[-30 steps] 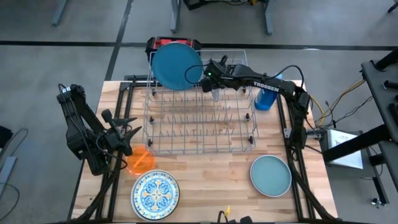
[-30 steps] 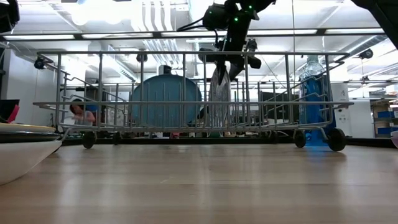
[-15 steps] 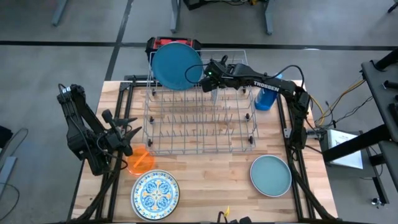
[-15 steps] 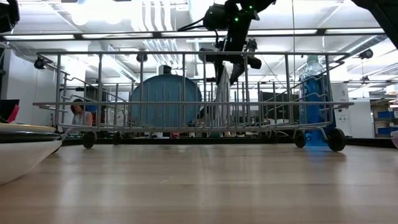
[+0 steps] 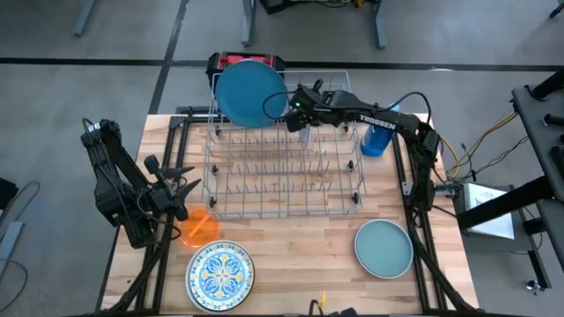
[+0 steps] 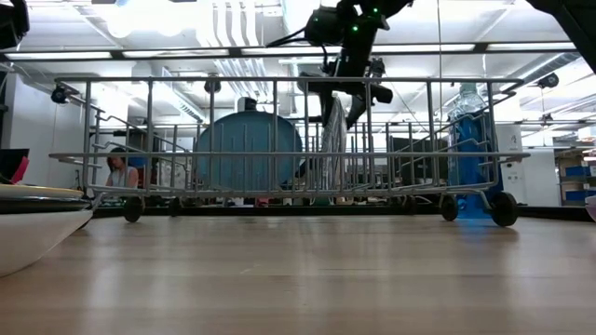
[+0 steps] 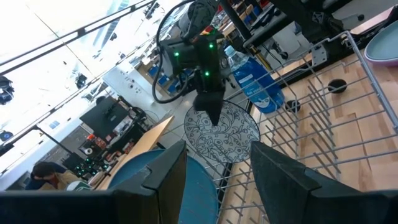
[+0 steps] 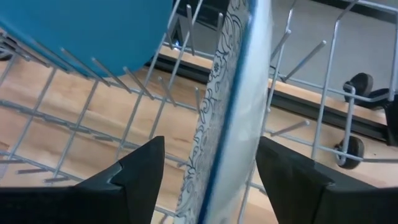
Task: Sort dishes
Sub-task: Put the white patterned plate in the dish rack, then put the white-orange patterned plate in the dish rack
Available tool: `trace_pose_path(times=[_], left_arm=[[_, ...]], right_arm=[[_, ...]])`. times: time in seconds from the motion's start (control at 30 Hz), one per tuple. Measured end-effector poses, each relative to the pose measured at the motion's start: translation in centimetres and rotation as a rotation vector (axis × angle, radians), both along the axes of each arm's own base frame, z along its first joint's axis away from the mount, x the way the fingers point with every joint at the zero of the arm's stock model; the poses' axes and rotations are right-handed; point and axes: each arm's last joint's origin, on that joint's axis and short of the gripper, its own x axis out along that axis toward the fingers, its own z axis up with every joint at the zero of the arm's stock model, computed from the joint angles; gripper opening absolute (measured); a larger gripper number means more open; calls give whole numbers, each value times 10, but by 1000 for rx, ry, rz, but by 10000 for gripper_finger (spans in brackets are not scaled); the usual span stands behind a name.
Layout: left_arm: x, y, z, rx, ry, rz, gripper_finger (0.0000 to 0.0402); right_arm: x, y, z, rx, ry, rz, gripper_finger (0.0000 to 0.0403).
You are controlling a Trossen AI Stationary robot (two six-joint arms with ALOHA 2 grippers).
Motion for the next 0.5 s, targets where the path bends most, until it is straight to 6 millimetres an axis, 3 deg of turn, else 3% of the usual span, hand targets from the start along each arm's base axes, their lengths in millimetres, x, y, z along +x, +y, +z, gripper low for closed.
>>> trace_pose_path(times=[0.23,0.5], left_arm=[[0,0,0,-1,-1,0,168],[0,0,0,-2,-2,0,168]], right_arm=[[-3,1,1,9,15,-6,250],[-9,4,31,-24,-47,1,248]])
